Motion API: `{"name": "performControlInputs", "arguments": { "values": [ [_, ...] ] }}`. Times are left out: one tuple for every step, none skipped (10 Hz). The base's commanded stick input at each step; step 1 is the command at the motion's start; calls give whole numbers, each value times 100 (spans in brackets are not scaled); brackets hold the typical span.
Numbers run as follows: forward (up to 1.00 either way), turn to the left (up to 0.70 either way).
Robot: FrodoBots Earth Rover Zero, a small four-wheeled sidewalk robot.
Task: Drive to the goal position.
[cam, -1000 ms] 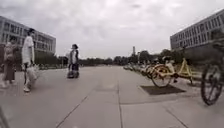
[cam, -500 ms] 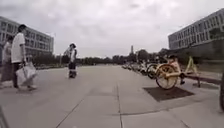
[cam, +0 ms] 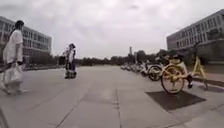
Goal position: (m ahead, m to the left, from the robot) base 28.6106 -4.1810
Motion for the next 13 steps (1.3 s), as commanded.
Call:
{"name": "performControlInputs", "arguments": {
  "values": [
    [70, 0],
    [70, -9],
    [70, -14],
    [70, -7],
    [70, 0],
    [70, 0],
    [70, -3],
    [70, -14],
    [70, -8],
    [70, 0],
    [70, 0],
    [70, -3],
    [70, -9]
  ]
}}
